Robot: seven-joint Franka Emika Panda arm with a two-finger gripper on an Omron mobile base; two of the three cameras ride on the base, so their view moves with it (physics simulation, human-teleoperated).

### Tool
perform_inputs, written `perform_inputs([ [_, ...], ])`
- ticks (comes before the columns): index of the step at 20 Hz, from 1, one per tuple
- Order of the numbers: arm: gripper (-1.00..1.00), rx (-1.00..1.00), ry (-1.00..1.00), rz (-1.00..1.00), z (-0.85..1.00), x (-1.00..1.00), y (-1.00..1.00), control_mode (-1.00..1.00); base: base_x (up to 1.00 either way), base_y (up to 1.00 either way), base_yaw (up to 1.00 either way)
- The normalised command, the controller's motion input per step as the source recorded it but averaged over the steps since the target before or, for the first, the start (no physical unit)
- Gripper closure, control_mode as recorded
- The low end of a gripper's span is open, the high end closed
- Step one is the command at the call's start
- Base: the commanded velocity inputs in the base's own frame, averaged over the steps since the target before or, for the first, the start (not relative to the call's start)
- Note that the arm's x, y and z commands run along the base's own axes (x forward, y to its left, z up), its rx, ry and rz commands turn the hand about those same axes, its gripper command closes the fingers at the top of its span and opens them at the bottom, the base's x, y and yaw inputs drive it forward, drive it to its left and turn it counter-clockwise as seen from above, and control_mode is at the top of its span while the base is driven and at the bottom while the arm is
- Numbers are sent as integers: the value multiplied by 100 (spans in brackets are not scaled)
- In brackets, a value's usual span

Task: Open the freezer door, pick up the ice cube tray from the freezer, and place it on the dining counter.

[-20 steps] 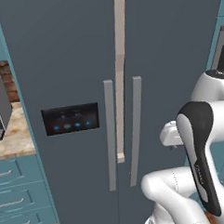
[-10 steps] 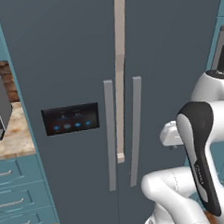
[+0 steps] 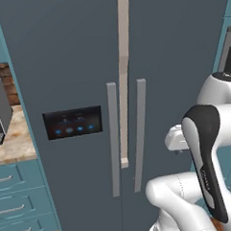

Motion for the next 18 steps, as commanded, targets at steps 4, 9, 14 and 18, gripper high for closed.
perform_inputs([
  [4,-100,0,0,0,0,0,0,100,-22,-5,-5],
  [9,-100,0,0,0,0,0,0,100,-28,-18,-16],
  [14,-100,0,0,0,0,0,0,100,-16,-32,-19],
  [18,-100,0,0,0,0,0,0,100,0,-46,-3],
])
